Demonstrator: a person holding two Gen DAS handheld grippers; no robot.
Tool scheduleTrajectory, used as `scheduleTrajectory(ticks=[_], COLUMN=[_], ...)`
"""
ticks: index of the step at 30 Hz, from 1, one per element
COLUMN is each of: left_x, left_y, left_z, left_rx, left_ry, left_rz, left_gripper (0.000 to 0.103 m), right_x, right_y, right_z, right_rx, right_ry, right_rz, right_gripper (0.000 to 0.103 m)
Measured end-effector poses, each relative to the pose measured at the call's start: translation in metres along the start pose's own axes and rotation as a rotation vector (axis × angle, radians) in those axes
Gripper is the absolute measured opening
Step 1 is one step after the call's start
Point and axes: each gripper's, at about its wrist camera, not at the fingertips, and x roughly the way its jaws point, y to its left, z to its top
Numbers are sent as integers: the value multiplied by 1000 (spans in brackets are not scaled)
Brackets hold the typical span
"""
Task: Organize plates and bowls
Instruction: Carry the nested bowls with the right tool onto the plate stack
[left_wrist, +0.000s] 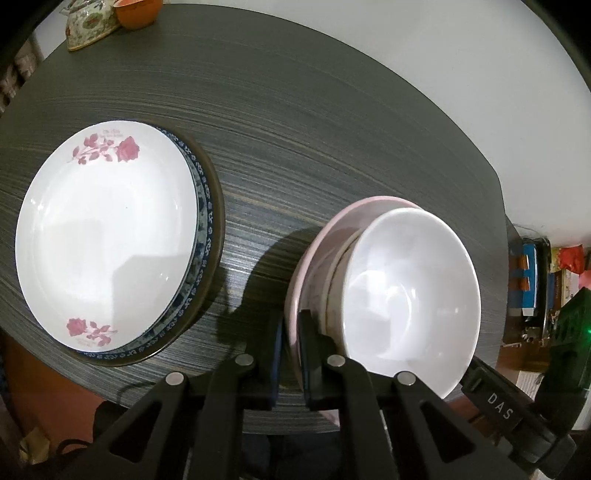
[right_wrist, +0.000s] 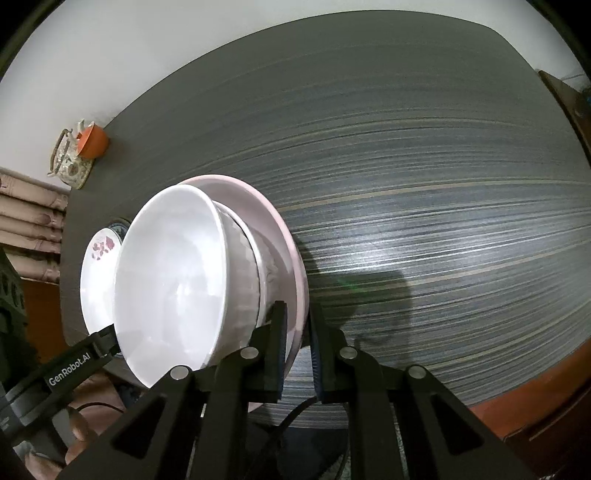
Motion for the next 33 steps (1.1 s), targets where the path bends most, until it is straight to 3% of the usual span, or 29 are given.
scheduleTrajectory(ticks=[16, 33], left_x=[-46, -116], left_y=[29, 102], left_z=[4, 19], left_rx=[-30, -123], left_ry=[-72, -166], left_rz=[-10, 52], left_gripper=[6, 7], right_x=[-22, -36], right_y=[26, 110], right_z=[8, 19], right_rx=[-66, -203], right_ry=[-49, -56], right_rz=[15, 80], right_gripper=[13, 13])
